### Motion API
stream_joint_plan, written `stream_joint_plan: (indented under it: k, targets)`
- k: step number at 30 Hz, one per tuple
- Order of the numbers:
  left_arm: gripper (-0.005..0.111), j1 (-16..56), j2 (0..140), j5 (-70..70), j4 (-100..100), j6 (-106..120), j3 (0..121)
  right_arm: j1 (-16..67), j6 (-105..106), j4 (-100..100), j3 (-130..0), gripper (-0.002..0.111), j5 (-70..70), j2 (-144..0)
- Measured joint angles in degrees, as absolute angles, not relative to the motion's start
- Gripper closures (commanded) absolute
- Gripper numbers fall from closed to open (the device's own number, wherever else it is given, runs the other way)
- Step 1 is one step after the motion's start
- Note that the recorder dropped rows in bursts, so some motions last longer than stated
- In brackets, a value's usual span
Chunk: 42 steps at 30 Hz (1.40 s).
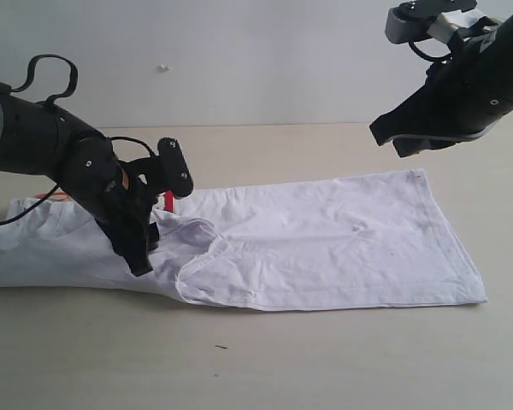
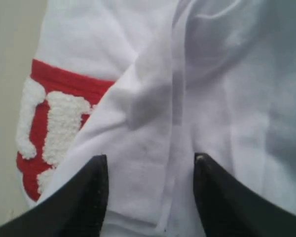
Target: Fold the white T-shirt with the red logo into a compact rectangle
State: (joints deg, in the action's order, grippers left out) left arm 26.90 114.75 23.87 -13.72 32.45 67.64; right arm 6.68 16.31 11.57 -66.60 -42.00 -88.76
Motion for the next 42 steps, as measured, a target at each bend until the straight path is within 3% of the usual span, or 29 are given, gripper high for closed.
stream_joint_plan:
  k: [4, 7, 13, 29, 38, 42]
  targets:
    - [0.060, 26.9, 115.5, 22.8, -13.5, 32.6, 67.6, 6.7, 16.3, 11.6, -66.6, 0.108, -42.0, -88.8]
    - [0.071, 26.9, 117.2, 21.9, -13.6, 32.6, 67.6, 6.7, 16.3, 11.6, -66.6, 0.108, -42.0, -88.8]
    - [0.107, 27.0, 118.0, 20.4, -14.9, 32.6, 67.6, 6.7, 16.3, 11.6, -66.6, 0.108, -42.0, -88.8]
    - [0.107, 27.0, 116.4, 12.3, -21.1, 32.6, 67.5, 6.7, 16.3, 11.6, -66.6, 0.108, -41.8, -88.8]
    - [0.107, 27.0, 115.9, 6.7, -37.0, 32.6, 67.5, 6.7, 16.3, 11.6, -66.6, 0.108, -41.8, -88.8]
    - [0.095, 26.8, 115.9, 3.3, -38.3, 32.2, 67.5, 6.7, 16.3, 11.7, -66.6, 0.108, -41.8, -88.8]
